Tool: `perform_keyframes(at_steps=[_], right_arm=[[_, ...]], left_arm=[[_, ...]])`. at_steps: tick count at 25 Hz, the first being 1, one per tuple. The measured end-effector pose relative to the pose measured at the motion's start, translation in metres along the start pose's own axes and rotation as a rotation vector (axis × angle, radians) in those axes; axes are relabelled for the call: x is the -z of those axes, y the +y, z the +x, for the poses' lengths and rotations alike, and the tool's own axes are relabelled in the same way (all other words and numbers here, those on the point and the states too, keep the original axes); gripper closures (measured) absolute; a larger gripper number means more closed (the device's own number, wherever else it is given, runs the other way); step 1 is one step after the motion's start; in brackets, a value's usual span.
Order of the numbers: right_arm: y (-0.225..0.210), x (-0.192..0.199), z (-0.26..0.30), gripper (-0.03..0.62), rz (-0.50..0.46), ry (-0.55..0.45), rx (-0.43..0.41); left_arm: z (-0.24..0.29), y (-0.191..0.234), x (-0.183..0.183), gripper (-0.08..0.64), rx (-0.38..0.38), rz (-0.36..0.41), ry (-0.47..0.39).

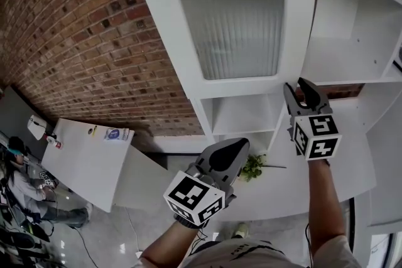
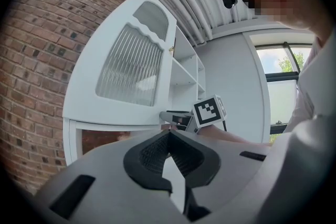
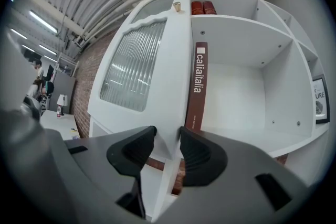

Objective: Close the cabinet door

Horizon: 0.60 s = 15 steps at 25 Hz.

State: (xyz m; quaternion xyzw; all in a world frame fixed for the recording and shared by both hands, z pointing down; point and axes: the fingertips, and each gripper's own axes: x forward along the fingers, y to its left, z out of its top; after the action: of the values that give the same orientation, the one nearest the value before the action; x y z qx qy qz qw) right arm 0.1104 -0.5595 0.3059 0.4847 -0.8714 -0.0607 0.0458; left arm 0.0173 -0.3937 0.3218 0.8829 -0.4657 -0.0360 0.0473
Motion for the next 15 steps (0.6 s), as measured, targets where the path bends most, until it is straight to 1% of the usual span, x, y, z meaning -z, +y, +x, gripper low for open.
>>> perform_keyframes(at_steps=[11,15], right_arm=[[-0.002,0.0,0.004,0.443,-0.005,0.003,0.006],[-0.004,0.001,0.001,0.443,-0.015,0.002,0.024]], left_arm=[[-0.008,0.008,0.0,0.549,-0.02,-0.002,0.001],[-0.012,0.009,0.001,0.549,-0.023,-0.007,0.002]])
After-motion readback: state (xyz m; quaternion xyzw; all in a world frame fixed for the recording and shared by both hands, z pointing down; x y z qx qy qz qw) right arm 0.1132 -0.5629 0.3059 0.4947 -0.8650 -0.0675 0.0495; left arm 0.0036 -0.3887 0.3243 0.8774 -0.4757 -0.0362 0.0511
